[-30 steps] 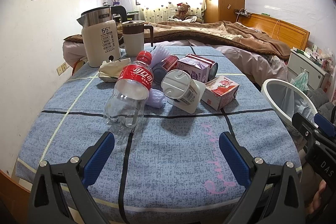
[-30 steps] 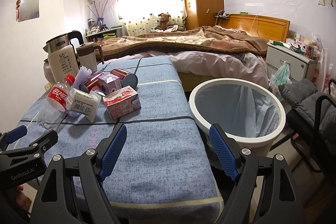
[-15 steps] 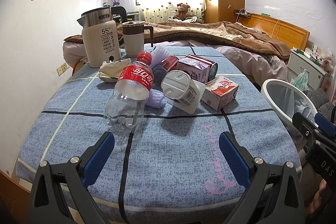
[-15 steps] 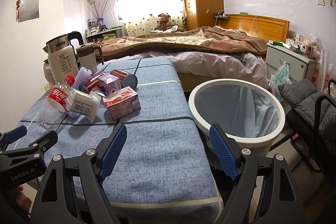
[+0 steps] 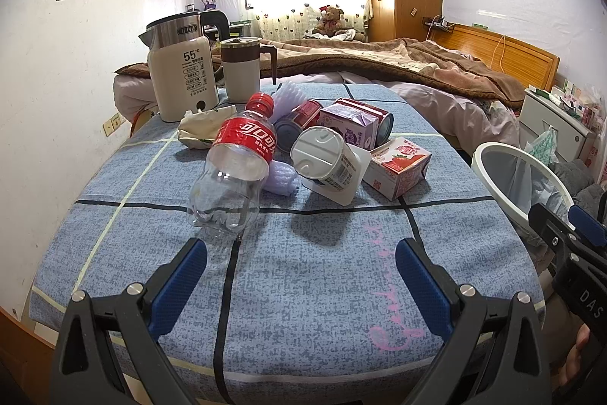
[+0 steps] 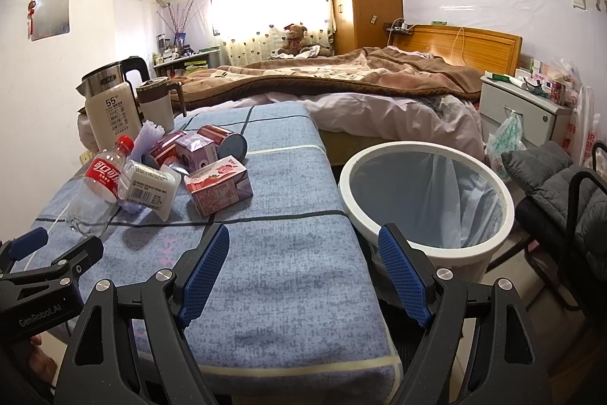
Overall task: Collect trash
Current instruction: 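Grasp the clear Coca-Cola bottle with the left tool while the right tool grasps the pink strawberry carton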
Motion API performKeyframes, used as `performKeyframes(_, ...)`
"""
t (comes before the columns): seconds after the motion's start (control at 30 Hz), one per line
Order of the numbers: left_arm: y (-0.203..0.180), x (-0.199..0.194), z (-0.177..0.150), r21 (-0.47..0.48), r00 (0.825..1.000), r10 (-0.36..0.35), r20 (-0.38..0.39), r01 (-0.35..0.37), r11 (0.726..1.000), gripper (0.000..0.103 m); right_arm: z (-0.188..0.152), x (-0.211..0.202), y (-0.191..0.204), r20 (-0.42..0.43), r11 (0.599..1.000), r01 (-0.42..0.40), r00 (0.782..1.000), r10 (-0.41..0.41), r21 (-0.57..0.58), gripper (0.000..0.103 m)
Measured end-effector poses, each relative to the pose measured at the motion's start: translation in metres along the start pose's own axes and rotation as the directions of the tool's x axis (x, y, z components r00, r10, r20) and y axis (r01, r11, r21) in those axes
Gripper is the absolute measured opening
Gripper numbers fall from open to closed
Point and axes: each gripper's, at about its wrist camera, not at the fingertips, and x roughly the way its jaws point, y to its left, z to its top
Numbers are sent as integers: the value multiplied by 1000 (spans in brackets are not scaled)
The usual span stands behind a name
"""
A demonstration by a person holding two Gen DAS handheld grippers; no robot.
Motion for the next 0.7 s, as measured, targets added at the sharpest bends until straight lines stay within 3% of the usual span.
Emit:
performKeyframes(0.33, 2, 4, 1, -5, 1000, -4, -12, 4, 1000, 101, 0, 4, -1, -9, 1000, -12, 1000, 12, 2, 81)
performKeyframes(0.7, 37, 17, 7, -50, 999, -23, -29, 21, 999, 101, 12, 46, 21, -78, 991, -132, 988, 131, -11, 81)
